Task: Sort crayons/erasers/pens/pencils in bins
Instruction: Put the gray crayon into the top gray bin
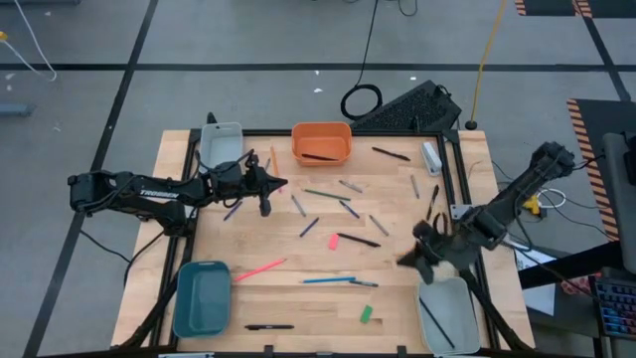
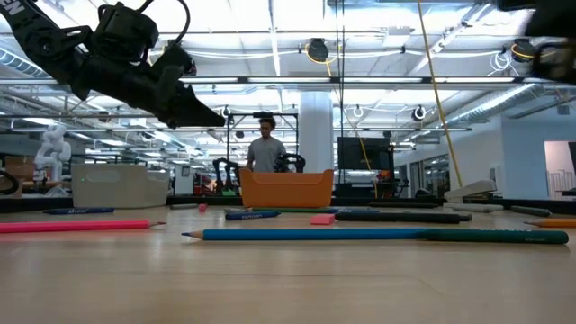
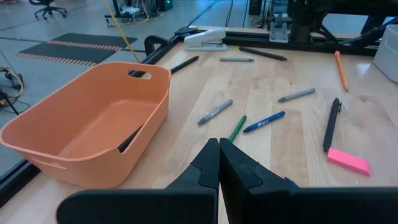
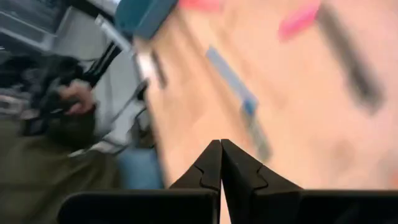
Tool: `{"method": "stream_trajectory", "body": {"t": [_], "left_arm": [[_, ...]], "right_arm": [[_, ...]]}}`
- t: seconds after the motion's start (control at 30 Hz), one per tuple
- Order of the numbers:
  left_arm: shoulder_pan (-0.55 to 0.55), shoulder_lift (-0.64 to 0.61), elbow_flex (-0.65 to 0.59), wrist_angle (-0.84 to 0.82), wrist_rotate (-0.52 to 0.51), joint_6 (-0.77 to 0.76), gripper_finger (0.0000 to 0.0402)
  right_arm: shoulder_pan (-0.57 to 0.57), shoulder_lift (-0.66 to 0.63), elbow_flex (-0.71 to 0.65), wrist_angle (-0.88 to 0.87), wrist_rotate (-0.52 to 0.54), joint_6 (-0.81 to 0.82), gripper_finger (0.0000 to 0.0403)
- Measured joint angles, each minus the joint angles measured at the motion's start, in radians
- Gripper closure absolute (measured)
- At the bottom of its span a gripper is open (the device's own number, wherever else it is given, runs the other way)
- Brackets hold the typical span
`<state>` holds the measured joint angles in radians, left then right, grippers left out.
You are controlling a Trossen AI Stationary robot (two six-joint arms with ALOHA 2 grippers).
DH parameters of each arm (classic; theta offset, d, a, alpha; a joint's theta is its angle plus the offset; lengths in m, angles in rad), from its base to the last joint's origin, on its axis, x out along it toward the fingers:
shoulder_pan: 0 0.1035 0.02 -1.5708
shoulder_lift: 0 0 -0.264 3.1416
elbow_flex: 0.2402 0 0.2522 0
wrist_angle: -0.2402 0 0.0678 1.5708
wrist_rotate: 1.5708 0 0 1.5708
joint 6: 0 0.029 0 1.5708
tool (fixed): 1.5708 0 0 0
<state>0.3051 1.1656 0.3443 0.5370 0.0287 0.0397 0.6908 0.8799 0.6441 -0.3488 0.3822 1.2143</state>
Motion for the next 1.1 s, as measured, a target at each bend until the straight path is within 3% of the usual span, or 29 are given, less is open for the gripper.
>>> {"method": "stream_trajectory", "body": {"t": [0.13, 0.27, 0.5, 0.67, 0.8, 1.1], "left_arm": [[0.000, 0.000, 0.000, 0.008, 0.003, -0.001, 0.0398], [0.000, 0.000, 0.000, 0.009, 0.004, -0.013, 0.0398], [0.000, 0.000, 0.000, 0.013, 0.025, -0.015, 0.0398], [-0.001, 0.000, 0.000, 0.014, 0.025, -0.045, 0.0398], [-0.001, 0.000, 0.000, 0.014, 0.024, -0.046, 0.0398], [-0.006, 0.000, 0.000, 0.012, 0.025, -0.048, 0.0398]], "right_arm": [[-0.182, 0.015, -0.030, 0.026, -0.027, -0.232, 0.0402], [-0.381, 0.070, -0.084, 0.053, -0.105, -0.337, 0.0402], [-0.621, 0.293, 0.002, 0.048, -0.201, -0.576, 0.0402], [-0.655, 0.443, 0.130, -0.157, -0.255, -0.593, 0.0403], [-0.639, 0.499, 0.184, -0.297, -0.254, -0.510, 0.0397], [-0.595, 0.505, 0.158, -0.315, -0.304, -0.335, 0.0309]]}}
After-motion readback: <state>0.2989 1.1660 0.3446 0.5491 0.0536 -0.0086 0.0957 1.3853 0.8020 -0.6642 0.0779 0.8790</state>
